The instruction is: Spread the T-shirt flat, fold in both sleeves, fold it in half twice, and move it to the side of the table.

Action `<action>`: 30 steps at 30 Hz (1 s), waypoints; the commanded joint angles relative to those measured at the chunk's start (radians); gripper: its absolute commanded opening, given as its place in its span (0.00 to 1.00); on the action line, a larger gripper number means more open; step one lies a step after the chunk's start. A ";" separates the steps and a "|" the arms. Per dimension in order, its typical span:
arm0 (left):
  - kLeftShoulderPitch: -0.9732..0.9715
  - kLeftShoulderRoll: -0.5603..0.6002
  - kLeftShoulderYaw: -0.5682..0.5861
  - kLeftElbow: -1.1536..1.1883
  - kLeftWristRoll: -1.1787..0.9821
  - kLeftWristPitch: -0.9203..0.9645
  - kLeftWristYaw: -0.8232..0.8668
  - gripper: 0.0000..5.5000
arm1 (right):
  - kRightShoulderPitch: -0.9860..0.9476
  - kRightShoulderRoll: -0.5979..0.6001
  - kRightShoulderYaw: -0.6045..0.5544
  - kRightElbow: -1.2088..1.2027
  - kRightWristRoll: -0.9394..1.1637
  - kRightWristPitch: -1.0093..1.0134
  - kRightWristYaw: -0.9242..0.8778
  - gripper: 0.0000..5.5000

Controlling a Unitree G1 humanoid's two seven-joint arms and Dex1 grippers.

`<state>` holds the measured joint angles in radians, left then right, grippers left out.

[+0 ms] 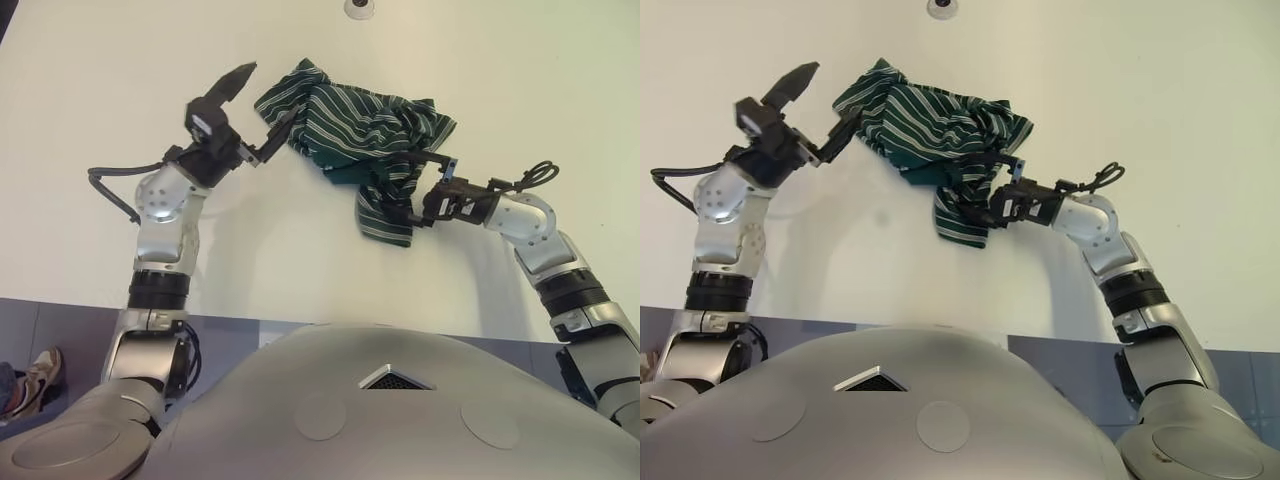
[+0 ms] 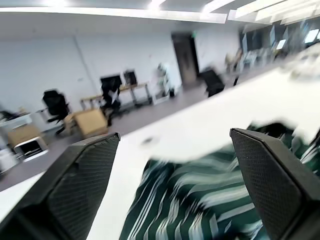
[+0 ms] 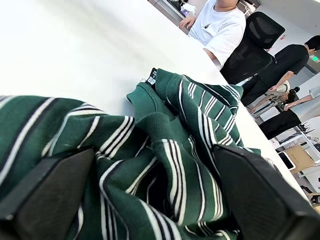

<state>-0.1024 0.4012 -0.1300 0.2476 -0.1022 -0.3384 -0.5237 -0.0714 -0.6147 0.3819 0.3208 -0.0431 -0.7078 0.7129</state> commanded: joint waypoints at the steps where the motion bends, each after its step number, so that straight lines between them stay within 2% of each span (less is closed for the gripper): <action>1: -0.161 0.040 -0.084 0.269 0.331 0.023 0.226 0.74 | 0.044 -0.037 0.010 -0.014 -0.011 0.005 0.058 0.79; 7: -0.331 0.012 -0.055 0.562 0.348 0.044 0.278 0.74 | 0.082 -0.044 0.019 -0.026 -0.014 0.000 0.087 0.79; 10: -0.367 0.017 -0.092 0.628 0.393 0.024 0.268 0.74 | 0.091 -0.047 0.023 -0.031 -0.014 0.001 0.098 0.79; 16: -0.357 0.069 -0.160 0.637 0.457 -0.043 0.234 0.74 | 0.095 -0.069 -0.016 0.007 -0.046 0.017 0.061 0.79; 20: -0.356 0.083 -0.089 0.589 0.360 -0.052 0.184 0.74 | 0.116 -0.099 -0.069 -0.012 -0.015 0.008 0.045 0.79; 22: -0.342 0.107 -0.050 0.552 0.306 -0.051 0.131 0.74 | 0.153 -0.121 -0.079 -0.099 0.090 -0.018 0.092 0.79; 26: -0.270 0.291 -0.152 0.448 0.486 -0.234 0.079 0.74 | 0.189 -0.150 -0.151 -0.169 0.275 -0.022 0.152 0.79; 30: -0.182 0.473 -0.239 0.367 0.664 -0.405 0.073 0.74 | 0.162 -0.135 -0.219 -0.093 0.335 -0.002 0.184 0.79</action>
<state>-0.3533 0.8186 -0.3204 0.6358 0.4858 -0.6960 -0.4170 0.1135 -0.7481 0.1877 0.1950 0.2763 -0.7243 0.8822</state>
